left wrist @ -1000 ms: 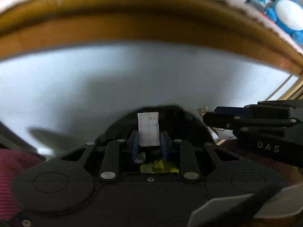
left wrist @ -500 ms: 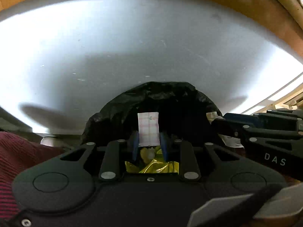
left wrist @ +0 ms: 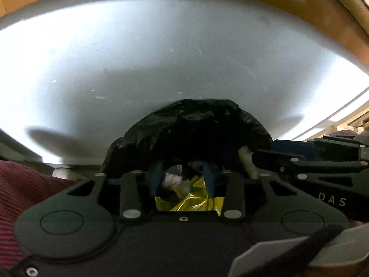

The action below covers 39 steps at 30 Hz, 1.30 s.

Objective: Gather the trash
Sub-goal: 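Open both tools over the bag and raise them back over the bed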

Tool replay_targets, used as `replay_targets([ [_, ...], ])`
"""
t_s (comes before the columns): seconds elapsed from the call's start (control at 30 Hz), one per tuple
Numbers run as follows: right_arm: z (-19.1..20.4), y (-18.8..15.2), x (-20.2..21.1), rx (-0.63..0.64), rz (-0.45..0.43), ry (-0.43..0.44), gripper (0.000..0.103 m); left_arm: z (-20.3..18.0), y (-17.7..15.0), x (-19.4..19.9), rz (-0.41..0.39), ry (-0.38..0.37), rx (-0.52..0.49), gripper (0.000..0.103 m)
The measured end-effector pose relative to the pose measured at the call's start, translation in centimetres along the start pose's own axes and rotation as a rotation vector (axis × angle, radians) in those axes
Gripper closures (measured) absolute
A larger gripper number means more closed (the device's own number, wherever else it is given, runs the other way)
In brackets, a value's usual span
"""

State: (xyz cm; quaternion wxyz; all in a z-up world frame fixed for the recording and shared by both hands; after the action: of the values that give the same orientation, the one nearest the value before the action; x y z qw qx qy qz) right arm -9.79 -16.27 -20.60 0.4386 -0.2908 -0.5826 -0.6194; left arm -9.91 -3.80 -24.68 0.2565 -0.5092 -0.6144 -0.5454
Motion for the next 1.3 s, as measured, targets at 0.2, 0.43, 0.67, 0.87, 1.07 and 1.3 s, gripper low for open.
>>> replay_targets([
  [0.2,0.3,0.2,0.5,0.022,-0.013,-0.007,0.043,-0.3,0.2,0.6,-0.015,0.005,-0.009,0.054],
  [0.43,0.6,0.8,1.9,0.046,-0.047,-0.022,0.034,-0.6,0.8,2.1,-0.045,0.015,-0.026,0.05],
  [0.67,1.3,2.0,5.1,0.11,-0.139,-0.025,0.023,-1.3,1.9,5.9,-0.137,0.021,-0.064,0.045],
  [0.87,1.9,3.8,8.8,0.146,-0.235,-0.018,0.018,-2.1,3.6,10.7,-0.259,0.01,-0.1,0.035],
  [1.07,3.2,5.7,12.9,0.187,-0.339,0.017,0.015,-3.2,5.2,15.4,-0.378,-0.012,-0.15,0.028],
  [1.3,3.5,8.0,16.9,0.155,-0.478,0.057,0.013,-4.0,7.3,19.8,-0.481,-0.055,-0.138,0.026],
])
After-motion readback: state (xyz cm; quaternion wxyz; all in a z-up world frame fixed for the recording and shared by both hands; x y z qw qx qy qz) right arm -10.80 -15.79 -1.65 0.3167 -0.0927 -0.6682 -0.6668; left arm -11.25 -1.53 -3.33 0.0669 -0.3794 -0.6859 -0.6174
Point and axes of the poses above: each gripper's, at about its wrist camera, not at the fingertips, and x roughly against the way its jaws point, z to its left, y to its top, the point moved 8 cm from there along -x, roughly the way its jaws point, and after that the axes turned 7 degrees about -y, right-handed, at the moved point
